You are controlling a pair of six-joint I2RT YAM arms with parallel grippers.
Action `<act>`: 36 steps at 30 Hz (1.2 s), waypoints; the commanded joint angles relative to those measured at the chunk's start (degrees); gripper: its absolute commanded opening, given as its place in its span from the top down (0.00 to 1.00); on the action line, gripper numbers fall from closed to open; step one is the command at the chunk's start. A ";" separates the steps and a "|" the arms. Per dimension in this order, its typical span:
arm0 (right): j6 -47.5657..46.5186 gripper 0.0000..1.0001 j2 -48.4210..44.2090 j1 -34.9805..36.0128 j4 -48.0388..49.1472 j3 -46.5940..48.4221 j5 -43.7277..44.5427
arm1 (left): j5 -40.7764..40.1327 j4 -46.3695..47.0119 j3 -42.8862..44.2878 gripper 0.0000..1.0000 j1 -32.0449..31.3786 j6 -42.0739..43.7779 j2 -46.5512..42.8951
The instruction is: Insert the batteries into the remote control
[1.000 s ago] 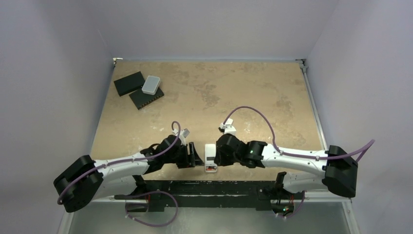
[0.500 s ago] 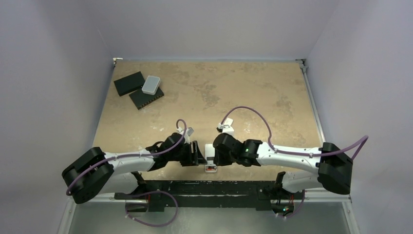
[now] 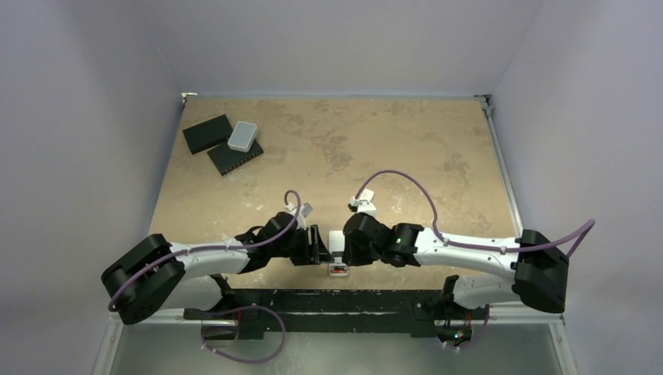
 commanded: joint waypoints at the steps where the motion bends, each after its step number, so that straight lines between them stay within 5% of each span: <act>1: 0.41 0.74 -1.92 -0.28 -0.52 0.50 -1.35 | 0.05 4.38 0.29 0.47 0.28 0.30 -0.83; 20: 3.36 0.72 1.09 -0.28 -0.79 0.09 -1.91 | -0.27 9.24 -0.64 0.52 0.27 -0.58 2.26; 36: 5.30 0.70 2.85 -0.28 -0.78 -0.84 -1.78 | 0.52 3.16 -1.61 0.53 0.16 0.16 0.39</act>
